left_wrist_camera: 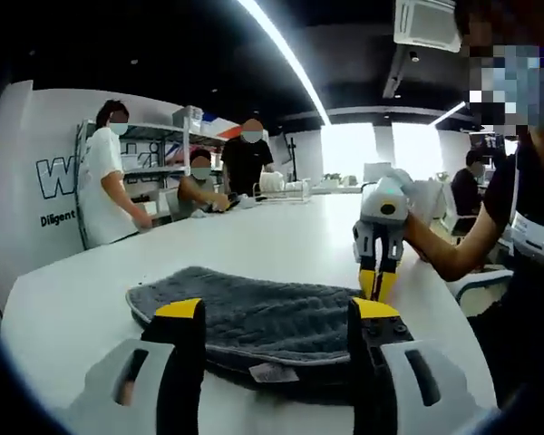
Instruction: Open the folded towel by lifting each exposed corner and separating the folded layers until the towel lies flat within the target outline without major curled edges
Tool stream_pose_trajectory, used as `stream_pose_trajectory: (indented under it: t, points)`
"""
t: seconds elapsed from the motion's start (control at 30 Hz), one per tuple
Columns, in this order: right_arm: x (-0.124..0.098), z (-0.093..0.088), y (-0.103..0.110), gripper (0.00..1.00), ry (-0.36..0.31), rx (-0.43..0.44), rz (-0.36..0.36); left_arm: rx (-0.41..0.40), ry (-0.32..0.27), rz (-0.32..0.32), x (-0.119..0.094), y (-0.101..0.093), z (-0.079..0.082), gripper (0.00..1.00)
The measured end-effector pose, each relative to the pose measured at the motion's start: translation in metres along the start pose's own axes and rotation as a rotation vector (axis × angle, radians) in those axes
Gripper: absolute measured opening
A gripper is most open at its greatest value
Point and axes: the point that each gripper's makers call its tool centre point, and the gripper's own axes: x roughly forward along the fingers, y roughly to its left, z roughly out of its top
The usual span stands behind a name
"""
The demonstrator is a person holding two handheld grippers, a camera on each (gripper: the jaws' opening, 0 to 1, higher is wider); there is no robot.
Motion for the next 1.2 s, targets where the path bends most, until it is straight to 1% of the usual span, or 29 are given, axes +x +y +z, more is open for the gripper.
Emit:
stream_pose_trajectory:
  t: [0.03,0.07,0.1,0.13,0.17,0.23,0.27,0.3,0.4,0.5,0.57,0.63,0.67,0.7,0.77,0.97,1.07,1.2]
  points:
    - [0.0,0.0,0.0,0.02,0.0,0.001,0.0,-0.007,-0.009,-0.009,0.0,-0.001,0.001,0.43]
    - [0.0,0.0,0.0,0.02,0.0,0.001,0.0,-0.012,-0.015,-0.016,0.001,-0.002,0.001,0.36]
    - [0.0,0.0,0.0,0.02,0.0,0.001,0.0,-0.017,-0.012,-0.033,0.002,-0.005,0.0,0.3]
    - [0.0,0.0,0.0,0.02,0.0,0.002,0.0,-0.016,0.006,-0.058,0.004,-0.009,-0.004,0.27]
    - [0.0,0.0,0.0,0.02,0.0,0.002,-0.001,-0.014,0.022,-0.068,0.005,-0.011,-0.007,0.27]
    - [0.0,0.0,0.001,0.02,-0.001,0.003,-0.001,0.007,0.093,-0.078,0.008,-0.015,-0.021,0.26]
    - [0.0,0.0,0.001,0.02,-0.001,0.003,-0.001,0.01,0.114,-0.088,0.009,-0.017,-0.025,0.24]
    - [0.0,0.0,0.002,0.02,-0.002,0.006,0.0,0.014,0.149,-0.109,0.012,-0.021,-0.033,0.22]
    - [0.0,0.0,0.003,0.02,-0.003,0.009,0.0,0.018,0.2,-0.135,0.015,-0.026,-0.046,0.19]
    - [0.0,0.0,0.003,0.02,-0.003,0.014,0.0,0.009,0.228,-0.153,0.016,-0.028,-0.053,0.15]
    - [0.0,0.0,0.003,0.02,-0.003,0.021,0.001,-0.001,0.256,-0.158,0.016,-0.028,-0.06,0.12]
    - [0.0,0.0,0.003,0.02,-0.003,0.029,0.001,-0.008,0.306,-0.155,0.015,-0.027,-0.072,0.1]
    - [0.0,0.0,0.003,0.02,-0.003,0.034,0.002,-0.022,0.351,-0.153,0.015,-0.026,-0.082,0.09]
    - [0.0,0.0,0.003,0.02,-0.003,0.037,0.002,-0.026,0.365,-0.154,0.016,-0.026,-0.086,0.08]
    - [0.0,0.0,0.004,0.02,-0.002,0.038,0.002,-0.041,0.35,-0.158,0.019,-0.025,-0.085,0.08]
    - [0.0,-0.001,0.003,0.02,-0.005,0.05,0.005,-0.062,0.346,-0.154,0.019,-0.026,-0.085,0.08]
    - [0.0,-0.001,0.003,0.03,-0.001,0.042,0.003,-0.044,0.338,-0.159,0.018,-0.026,-0.084,0.09]
    - [0.0,0.0,0.006,0.08,-0.005,0.028,0.019,-0.007,0.317,-0.161,0.017,-0.027,-0.077,0.16]
